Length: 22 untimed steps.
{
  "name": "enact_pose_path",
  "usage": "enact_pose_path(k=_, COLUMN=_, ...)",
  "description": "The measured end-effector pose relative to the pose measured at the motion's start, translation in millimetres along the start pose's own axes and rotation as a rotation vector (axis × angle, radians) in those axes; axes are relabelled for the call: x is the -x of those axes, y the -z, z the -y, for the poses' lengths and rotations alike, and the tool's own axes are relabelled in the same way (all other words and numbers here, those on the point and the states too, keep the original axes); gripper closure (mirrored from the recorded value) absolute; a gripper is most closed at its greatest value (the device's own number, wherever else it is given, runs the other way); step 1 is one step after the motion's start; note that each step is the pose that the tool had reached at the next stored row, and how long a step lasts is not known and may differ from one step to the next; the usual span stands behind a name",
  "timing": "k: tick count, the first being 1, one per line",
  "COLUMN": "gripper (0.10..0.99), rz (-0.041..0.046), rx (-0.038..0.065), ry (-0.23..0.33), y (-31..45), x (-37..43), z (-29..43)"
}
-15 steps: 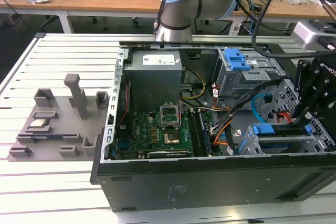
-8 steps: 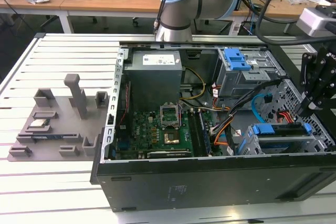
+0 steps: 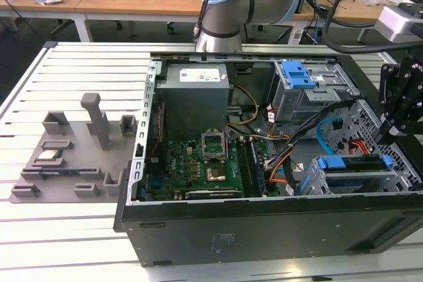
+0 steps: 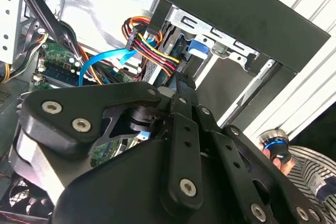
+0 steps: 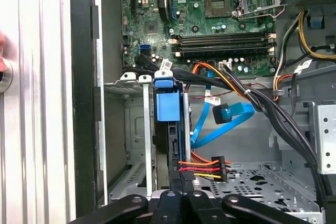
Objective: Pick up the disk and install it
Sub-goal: 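Insert the first disk wire, then insert the second disk wire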
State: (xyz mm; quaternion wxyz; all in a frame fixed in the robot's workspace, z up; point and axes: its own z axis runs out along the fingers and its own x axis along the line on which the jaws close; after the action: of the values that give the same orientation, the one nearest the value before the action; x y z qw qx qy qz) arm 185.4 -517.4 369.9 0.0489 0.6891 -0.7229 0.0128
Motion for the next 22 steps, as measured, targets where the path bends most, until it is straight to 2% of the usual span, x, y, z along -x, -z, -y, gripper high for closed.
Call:
enact_pose_path(k=9, gripper=0.98, rz=-0.0003, rx=0.0, ry=0.0, y=0.7, x=0.1, z=-0.6)
enact_pose_path(k=11, gripper=0.98, rz=-0.0002, rx=0.0, ry=0.003, y=0.5, x=2.0, z=-4.2)
enact_pose_path(k=16, gripper=0.98, rz=0.0, rx=0.0, ry=0.003, y=-0.3, x=2.7, z=-21.5)
enact_pose_path(k=22, gripper=0.973, rz=-0.0002, rx=0.0, ry=0.003, y=-0.3, x=2.8, z=-21.7)
